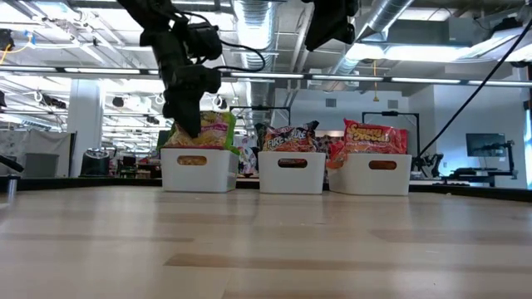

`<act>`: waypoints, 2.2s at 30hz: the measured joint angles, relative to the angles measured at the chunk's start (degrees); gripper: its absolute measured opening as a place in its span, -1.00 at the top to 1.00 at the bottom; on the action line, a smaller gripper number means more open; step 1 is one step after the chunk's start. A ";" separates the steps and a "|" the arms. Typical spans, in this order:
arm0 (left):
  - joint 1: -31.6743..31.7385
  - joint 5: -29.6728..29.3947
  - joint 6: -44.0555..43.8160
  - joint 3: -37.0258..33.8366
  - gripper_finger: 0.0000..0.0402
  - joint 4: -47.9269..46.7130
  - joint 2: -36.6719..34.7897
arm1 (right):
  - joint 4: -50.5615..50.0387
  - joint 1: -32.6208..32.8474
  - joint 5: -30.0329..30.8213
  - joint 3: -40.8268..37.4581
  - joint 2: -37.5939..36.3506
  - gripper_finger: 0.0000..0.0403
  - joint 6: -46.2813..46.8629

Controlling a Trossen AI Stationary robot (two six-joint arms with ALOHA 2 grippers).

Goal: Sort Maruchan noodles
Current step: Put the green noodle pack into the left white bin, then return to Home Position

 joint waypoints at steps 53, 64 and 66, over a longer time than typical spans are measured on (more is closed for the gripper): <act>-0.33 9.34 -2.60 12.43 0.36 -4.64 -18.27 | 7.48 -2.06 -0.31 -1.80 -5.74 0.63 -3.33; -3.81 7.25 -11.85 -12.51 0.36 17.59 -45.04 | 28.46 -4.43 -1.82 -26.76 -24.83 0.63 0.51; -4.25 5.95 -13.23 -16.30 0.36 21.14 -49.51 | 32.89 -4.44 -1.86 -30.37 -27.37 0.63 -0.40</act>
